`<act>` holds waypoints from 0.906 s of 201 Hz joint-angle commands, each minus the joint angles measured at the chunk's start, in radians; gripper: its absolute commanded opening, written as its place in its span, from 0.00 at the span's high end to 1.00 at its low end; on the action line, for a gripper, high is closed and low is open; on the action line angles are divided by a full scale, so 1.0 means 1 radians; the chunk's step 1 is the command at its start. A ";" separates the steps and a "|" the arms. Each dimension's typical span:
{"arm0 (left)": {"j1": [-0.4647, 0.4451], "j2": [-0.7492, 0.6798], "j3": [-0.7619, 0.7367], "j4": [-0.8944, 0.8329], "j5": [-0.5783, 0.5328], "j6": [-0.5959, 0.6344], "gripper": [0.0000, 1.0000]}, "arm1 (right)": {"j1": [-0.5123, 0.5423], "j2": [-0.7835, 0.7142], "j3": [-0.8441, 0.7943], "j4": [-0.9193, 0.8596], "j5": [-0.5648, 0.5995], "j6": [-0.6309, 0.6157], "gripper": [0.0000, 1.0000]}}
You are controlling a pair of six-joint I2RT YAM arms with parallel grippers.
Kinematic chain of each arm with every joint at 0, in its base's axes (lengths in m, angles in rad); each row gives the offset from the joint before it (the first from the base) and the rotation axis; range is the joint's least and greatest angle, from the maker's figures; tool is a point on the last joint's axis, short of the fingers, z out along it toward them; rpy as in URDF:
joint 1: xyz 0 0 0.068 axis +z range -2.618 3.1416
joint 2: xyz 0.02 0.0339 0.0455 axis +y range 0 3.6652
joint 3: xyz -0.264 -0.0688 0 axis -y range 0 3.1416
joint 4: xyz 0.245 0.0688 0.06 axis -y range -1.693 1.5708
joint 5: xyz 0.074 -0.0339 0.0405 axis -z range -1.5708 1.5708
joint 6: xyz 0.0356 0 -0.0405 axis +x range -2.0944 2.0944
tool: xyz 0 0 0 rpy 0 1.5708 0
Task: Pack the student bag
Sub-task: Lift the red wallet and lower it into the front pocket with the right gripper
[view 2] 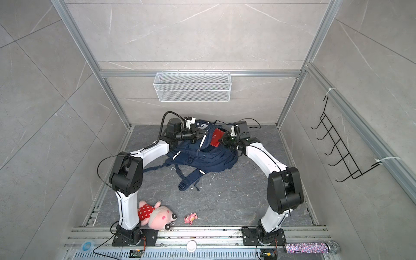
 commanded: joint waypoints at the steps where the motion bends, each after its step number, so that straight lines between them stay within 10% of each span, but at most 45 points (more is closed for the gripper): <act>1: -0.017 -0.056 0.080 0.106 0.028 -0.023 1.00 | 0.021 0.059 0.067 0.090 -0.023 0.058 1.00; 182: -0.033 -0.043 0.076 0.135 0.017 -0.042 1.00 | 0.047 0.292 0.121 0.323 -0.068 0.185 0.85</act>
